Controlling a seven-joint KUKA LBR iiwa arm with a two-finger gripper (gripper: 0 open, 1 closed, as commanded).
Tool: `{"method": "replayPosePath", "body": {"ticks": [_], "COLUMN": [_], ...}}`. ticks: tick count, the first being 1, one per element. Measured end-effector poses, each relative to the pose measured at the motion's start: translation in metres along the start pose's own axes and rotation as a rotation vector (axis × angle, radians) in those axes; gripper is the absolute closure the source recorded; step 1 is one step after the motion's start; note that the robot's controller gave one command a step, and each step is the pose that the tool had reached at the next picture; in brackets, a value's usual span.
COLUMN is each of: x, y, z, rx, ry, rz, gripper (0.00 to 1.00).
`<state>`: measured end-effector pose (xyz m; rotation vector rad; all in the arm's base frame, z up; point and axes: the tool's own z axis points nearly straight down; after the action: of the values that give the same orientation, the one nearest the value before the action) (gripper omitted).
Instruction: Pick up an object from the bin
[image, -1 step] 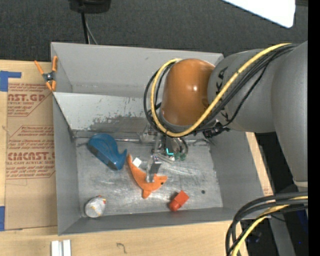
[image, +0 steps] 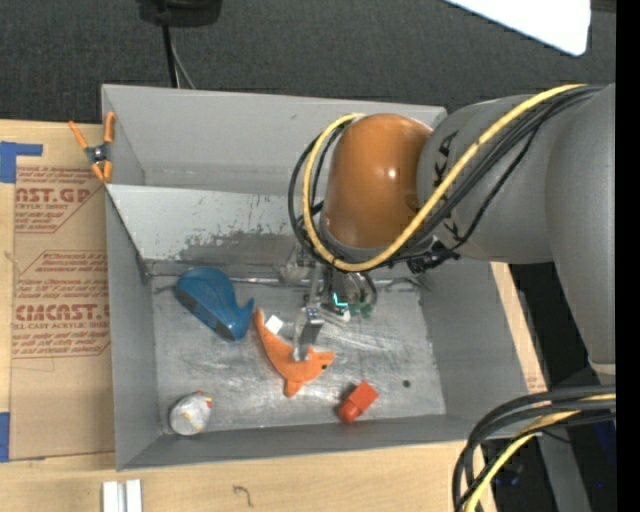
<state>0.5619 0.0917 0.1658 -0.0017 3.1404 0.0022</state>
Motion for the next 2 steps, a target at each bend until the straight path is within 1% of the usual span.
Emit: {"method": "replayPosePath", "body": {"ticks": [1,2], "x": [0.013,0.058], "y": [-0.008,-0.037], "z": [0.029,0.088], "rx": [0.0,0.0], "ry": [-0.008,0.003], "rz": [-0.059,-0.289], "gripper": [0.0,1.0]}}
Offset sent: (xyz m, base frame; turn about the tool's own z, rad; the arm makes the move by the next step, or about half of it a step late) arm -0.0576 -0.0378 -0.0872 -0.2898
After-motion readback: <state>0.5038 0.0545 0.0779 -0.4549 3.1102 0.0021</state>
